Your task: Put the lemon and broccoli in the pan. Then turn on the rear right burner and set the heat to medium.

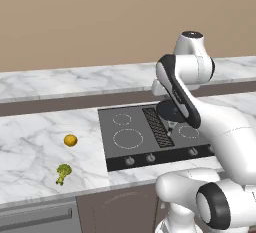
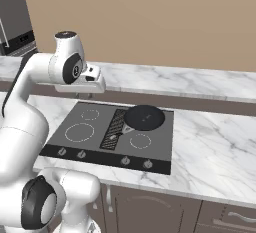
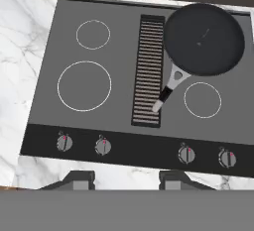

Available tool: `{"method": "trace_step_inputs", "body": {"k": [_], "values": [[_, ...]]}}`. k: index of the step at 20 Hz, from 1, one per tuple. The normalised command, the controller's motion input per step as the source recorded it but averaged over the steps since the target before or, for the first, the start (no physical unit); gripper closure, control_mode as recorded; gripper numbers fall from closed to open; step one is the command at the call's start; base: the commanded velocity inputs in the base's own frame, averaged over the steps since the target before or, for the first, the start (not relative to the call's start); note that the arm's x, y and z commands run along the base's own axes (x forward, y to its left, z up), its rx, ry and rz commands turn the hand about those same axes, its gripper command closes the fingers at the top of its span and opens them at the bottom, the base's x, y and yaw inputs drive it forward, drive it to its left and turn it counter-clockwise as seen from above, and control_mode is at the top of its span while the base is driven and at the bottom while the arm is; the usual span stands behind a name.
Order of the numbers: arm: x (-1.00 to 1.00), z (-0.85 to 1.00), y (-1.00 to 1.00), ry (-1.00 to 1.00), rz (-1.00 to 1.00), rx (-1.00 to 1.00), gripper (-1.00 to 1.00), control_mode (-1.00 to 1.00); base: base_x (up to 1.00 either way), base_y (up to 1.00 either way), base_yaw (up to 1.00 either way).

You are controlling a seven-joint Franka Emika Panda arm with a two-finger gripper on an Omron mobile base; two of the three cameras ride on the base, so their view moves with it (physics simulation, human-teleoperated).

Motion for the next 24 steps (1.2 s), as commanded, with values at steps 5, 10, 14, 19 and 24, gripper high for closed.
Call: {"method": "trace_step_inputs", "body": {"k": [5,10,14,19,24], "values": [[-0.25,-0.1,0.03,0.06,0.0,0.0,-1.0,-1.0,0.0,0.0,0.0],[-0.74,-0.16,0.34,0.21,0.06,0.0,-1.0,-1.0,0.0,0.0,0.0],[-0.58,-0.31,0.34,0.18,0.16,0.01,-1.0,-1.0,0.0,0.0,0.0],[-0.29,-0.35,0.61,0.06,0.1,0.05,-1.0,-1.0,0.0,0.0,0.0],[-0.02,-0.33,0.84,-0.05,0.0,0.13,-1.0,-1.0,0.0,0.0,0.0]]}}
